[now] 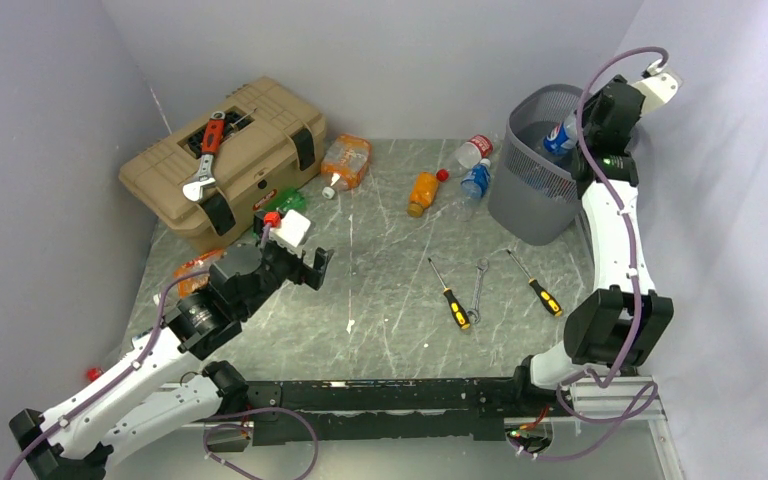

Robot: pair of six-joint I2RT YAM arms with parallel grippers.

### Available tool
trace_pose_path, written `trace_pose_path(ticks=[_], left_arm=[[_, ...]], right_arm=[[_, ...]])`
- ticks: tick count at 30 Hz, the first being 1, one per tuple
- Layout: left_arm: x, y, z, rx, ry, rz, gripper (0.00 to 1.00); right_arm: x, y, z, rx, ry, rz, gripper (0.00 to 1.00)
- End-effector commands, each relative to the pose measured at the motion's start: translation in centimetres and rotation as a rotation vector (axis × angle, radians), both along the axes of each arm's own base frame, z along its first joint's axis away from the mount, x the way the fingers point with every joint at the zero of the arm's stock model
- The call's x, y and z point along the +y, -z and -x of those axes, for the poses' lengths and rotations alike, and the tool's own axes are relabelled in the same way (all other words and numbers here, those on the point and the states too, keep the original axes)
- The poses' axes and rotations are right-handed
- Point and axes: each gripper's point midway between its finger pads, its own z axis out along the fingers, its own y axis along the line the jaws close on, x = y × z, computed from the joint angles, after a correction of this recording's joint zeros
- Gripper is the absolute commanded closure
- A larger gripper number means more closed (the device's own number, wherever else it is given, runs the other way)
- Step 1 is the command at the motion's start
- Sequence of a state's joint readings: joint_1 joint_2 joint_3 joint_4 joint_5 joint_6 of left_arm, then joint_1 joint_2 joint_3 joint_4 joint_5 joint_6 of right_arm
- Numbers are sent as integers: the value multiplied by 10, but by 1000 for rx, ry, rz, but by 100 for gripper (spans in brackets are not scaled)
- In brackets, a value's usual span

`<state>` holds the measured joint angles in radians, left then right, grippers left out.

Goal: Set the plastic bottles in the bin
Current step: Place the plastic bottle in the trash bin, then pick up the plastic bottle at the center of the board.

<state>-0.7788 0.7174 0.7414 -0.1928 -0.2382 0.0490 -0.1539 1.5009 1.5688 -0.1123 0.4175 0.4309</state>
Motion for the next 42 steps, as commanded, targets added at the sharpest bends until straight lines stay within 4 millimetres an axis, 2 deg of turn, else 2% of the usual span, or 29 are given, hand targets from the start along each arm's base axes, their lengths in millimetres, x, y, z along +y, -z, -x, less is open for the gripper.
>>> trace_pose_path(ticks=[1, 2, 6, 9, 11, 13, 17, 19, 21, 22, 27, 31, 32, 36, 38, 42], left_arm=[[5, -22, -6, -50, -40, 20, 1], [5, -21, -7, -47, -43, 15, 1], [4, -19, -8, -37, -48, 5, 0], [5, -18, -8, -40, -50, 1, 0], [6, -18, -9, -41, -61, 8, 1], [6, -16, -10, -41, -62, 6, 0], [3, -14, -11, -27, -59, 4, 0], [2, -12, -11, -20, -58, 3, 0], [2, -11, -12, -16, -60, 3, 1], [2, -11, -12, -16, -62, 4, 1], [5, -9, -14, -14, -87, 8, 1], [10, -7, -18, -13, -123, 0, 0], [11, -7, -19, -15, -132, -3, 1], [16, -8, -21, -44, -151, -12, 1], [15, -4, -20, -54, -136, -26, 1], [3, 7, -21, 18, -109, -29, 0]], right_arm=[[6, 4, -4, -4, -42, -6, 45], [6, 4, -4, -4, -42, -9, 35], [17, -17, -3, -51, -95, -12, 20], [35, -46, 2, -105, -143, -17, 13], [54, -75, 9, -157, -180, -5, 12], [79, -107, 24, -217, -224, 34, 12], [148, -160, 66, -340, -350, 134, 12], [183, -172, 89, -372, -426, 183, 12], [216, -169, 110, -375, -512, 210, 12], [236, -163, 120, -371, -574, 213, 12], [296, -97, 151, -267, -767, 248, 12], [332, -24, 166, -124, -895, 247, 13], [338, 3, 167, -69, -912, 252, 13], [336, 86, 171, 79, -874, 224, 13], [327, 118, 175, 130, -834, 178, 12], [318, 157, 187, 197, -828, 83, 9]])
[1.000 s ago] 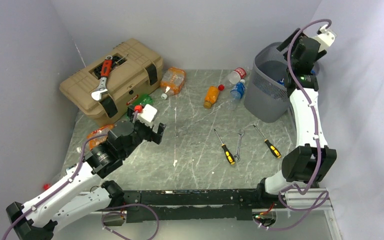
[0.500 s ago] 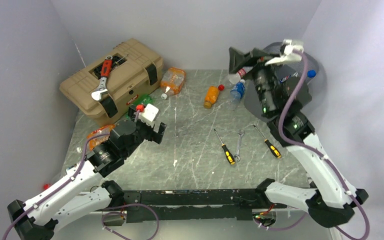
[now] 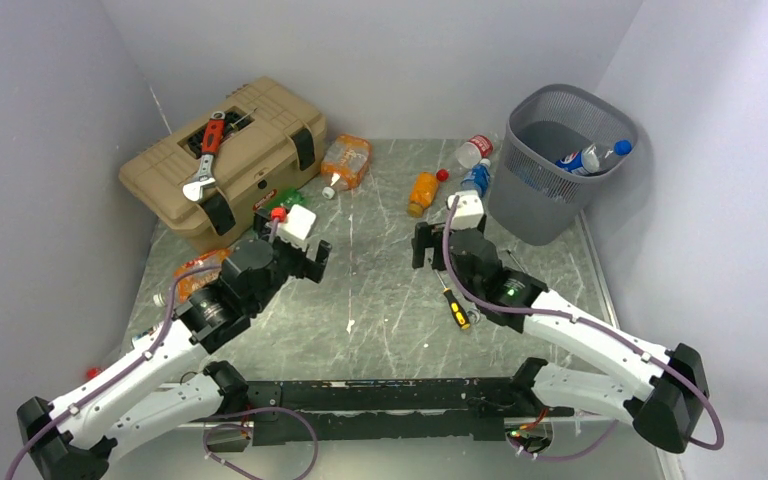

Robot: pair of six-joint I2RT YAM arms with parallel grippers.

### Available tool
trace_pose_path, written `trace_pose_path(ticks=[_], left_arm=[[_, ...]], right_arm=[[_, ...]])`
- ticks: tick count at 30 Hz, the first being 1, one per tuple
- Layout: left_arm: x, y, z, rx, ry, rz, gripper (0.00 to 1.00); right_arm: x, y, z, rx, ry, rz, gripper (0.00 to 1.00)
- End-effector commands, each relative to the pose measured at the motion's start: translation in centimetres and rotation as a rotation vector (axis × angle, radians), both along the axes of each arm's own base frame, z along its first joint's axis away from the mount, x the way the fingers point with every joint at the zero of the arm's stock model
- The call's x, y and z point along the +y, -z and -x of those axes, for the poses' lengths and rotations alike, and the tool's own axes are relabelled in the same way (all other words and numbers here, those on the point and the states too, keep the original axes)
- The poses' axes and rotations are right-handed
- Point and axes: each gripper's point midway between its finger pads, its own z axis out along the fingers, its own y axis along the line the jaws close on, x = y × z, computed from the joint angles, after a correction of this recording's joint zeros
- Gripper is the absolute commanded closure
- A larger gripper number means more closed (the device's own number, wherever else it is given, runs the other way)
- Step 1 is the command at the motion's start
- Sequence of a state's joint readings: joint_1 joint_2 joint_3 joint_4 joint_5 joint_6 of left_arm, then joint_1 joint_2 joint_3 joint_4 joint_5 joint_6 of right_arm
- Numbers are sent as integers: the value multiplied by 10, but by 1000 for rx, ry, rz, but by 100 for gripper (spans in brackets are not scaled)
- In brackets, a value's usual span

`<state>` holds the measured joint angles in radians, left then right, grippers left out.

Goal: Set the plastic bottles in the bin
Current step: Pick up the plastic bottle at the center of the board.

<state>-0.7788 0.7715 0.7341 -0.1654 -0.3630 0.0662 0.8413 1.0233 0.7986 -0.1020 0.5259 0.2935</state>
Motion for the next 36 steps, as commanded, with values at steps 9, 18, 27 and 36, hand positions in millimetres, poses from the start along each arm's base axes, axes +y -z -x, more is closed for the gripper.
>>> trace_pose_path(ticks=[9, 18, 27, 36], left_arm=[[-10, 68, -25, 376, -132, -172, 0], [-25, 101, -39, 534, -35, -181, 0], [-138, 85, -107, 523, 234, -18, 1], [-197, 134, -175, 520, 285, 4, 1]], right_arm=[[-4, 45, 27, 100, 16, -245, 9], [-10, 63, 43, 120, -21, -269, 10], [-33, 20, 53, -32, 1, -405, 12], [-42, 17, 60, -23, 5, -387, 12]])
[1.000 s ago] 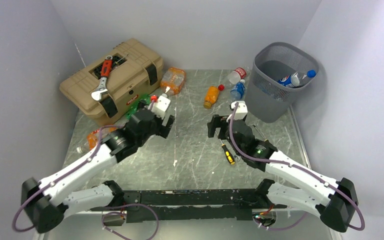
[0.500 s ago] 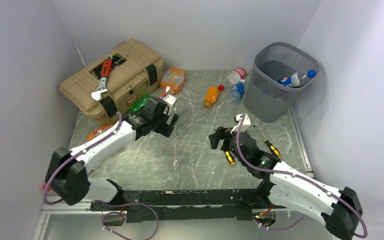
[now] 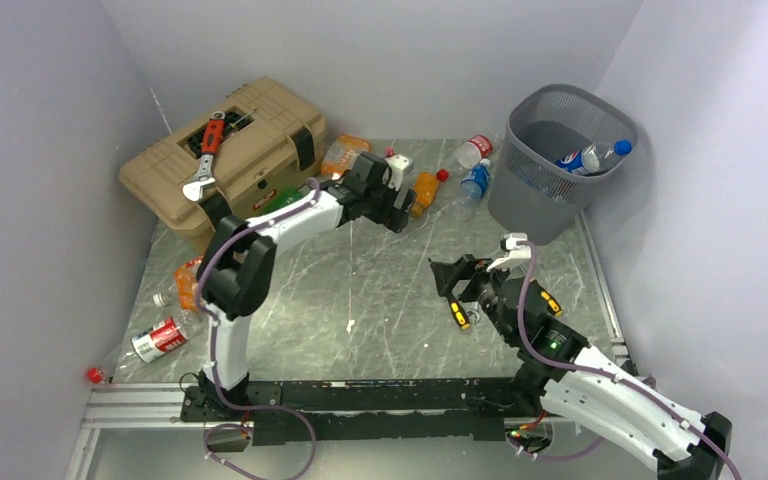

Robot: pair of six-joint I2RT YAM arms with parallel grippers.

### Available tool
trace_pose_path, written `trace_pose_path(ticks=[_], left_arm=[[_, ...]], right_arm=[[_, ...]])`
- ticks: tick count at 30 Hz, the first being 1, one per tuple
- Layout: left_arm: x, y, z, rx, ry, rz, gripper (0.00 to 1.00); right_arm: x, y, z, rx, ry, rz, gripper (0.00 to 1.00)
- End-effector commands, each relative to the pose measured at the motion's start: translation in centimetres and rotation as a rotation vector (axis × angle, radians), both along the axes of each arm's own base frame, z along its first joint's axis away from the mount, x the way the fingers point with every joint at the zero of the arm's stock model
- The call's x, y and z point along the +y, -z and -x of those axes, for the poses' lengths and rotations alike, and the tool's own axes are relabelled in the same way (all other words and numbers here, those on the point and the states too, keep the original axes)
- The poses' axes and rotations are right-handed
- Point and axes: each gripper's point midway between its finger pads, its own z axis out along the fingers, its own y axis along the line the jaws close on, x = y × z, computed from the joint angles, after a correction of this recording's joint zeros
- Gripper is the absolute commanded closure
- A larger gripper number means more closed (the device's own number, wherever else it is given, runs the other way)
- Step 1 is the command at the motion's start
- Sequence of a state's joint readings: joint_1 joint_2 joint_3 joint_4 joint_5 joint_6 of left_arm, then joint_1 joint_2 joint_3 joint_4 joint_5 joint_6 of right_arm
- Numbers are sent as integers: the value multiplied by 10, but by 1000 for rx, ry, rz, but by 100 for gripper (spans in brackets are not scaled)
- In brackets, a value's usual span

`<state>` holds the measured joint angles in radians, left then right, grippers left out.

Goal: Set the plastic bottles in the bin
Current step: Pick up the plastic bottle at the center of the board.

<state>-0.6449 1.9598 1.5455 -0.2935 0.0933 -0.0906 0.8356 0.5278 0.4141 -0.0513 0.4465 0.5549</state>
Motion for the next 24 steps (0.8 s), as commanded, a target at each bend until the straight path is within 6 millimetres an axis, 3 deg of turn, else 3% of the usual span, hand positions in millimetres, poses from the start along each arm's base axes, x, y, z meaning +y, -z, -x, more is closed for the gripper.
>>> trace_pose_path(ticks=[1, 7, 17, 24], left_arm=[[-33, -2, -28, -59, 60, 85, 1], [-48, 24, -58, -42, 75, 92, 0], [-62, 63, -85, -12, 19, 93, 1], [-66, 80, -89, 12, 0, 103, 18]], right_arm=[[-7, -10, 1, -12, 23, -11, 12], [-15, -17, 6, -28, 31, -10, 12], [-19, -21, 5, -40, 40, 12, 12], [-20, -18, 5, -41, 45, 18, 12]])
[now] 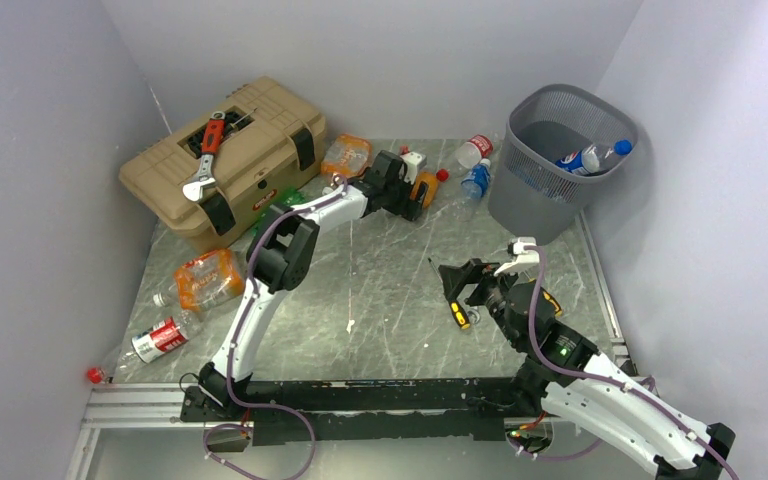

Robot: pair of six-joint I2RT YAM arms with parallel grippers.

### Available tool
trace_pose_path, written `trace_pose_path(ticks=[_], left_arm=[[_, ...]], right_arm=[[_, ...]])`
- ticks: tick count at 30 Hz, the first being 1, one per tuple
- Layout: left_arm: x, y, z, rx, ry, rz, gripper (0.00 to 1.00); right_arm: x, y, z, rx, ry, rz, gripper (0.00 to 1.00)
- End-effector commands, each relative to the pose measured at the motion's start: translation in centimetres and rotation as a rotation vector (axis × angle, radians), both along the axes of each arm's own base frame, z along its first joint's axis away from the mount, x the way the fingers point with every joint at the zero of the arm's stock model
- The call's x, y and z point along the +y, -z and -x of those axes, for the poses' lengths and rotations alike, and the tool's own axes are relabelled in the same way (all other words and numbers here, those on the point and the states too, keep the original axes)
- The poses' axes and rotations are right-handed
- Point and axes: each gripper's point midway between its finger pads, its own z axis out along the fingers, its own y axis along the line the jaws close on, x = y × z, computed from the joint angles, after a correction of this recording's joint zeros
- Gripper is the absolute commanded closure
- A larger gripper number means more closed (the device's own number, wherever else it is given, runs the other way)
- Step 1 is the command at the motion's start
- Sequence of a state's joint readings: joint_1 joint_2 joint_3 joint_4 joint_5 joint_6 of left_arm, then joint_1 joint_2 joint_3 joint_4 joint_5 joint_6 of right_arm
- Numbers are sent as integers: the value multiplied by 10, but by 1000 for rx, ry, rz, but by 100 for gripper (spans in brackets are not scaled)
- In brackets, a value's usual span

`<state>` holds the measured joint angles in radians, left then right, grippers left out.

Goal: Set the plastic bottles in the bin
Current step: Pick up the plastic bottle at the center of the board.

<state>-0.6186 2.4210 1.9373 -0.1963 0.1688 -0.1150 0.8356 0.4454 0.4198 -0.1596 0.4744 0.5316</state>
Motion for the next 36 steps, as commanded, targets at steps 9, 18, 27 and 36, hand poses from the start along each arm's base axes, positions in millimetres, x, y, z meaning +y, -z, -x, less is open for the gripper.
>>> trace_pose_path(ticks=[9, 18, 27, 36], left_arm=[[-15, 0, -13, -8, -12, 56, 35], [-11, -19, -2, -44, 8, 90, 75], [31, -161, 31, -266, 2, 112, 100], [132, -286, 134, -466, -63, 108, 100]], right_arm=[[-4, -16, -3, -29, 24, -15, 12], [-4, -14, -2, -18, 28, -17, 12], [-11, -44, 1, -82, 25, -35, 11], [23, -73, 4, -120, -109, -145, 0]])
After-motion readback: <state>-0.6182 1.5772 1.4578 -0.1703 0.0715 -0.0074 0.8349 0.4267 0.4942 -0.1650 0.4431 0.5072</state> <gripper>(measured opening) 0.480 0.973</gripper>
